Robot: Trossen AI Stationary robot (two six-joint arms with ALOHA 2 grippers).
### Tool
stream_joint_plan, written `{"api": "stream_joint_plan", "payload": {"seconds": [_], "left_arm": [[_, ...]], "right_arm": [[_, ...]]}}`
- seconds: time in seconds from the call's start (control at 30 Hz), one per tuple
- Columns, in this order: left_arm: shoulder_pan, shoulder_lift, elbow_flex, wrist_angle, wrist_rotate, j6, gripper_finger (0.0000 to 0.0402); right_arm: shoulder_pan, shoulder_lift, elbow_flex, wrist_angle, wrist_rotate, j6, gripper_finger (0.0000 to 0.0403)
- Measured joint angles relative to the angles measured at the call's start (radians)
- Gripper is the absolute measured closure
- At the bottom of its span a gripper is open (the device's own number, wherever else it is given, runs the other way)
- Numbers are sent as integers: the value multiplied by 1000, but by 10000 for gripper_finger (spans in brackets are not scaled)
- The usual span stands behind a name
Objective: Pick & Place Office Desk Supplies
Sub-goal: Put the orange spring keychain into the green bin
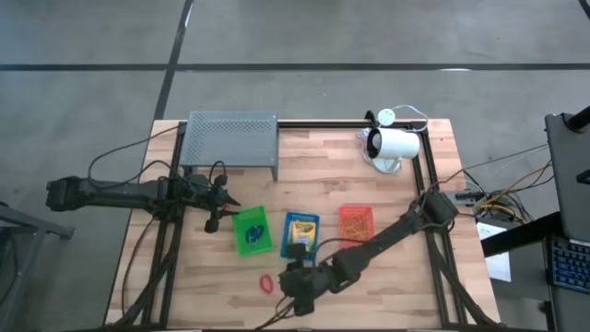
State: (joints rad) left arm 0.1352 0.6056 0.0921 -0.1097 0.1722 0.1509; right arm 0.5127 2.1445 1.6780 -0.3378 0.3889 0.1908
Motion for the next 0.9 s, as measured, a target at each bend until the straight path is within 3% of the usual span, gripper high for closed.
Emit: {"api": "stream_joint_plan", "payload": {"seconds": [0.33, 0.6, 0.77, 0.9], "left_arm": [[0, 0, 0, 0, 0, 0, 263], [0, 0, 0, 0, 0, 0, 263], [0, 0, 0, 0, 0, 0, 263], [0, 0, 0, 0, 0, 0, 263]], "right_arm": [[44, -3, -106, 176, 7, 11, 326], [53, -2, -291, 543, -11, -304, 326], [41, 0, -453, 934, -108, -334, 326], [23, 0, -523, 1033, -144, -397, 326]]}}
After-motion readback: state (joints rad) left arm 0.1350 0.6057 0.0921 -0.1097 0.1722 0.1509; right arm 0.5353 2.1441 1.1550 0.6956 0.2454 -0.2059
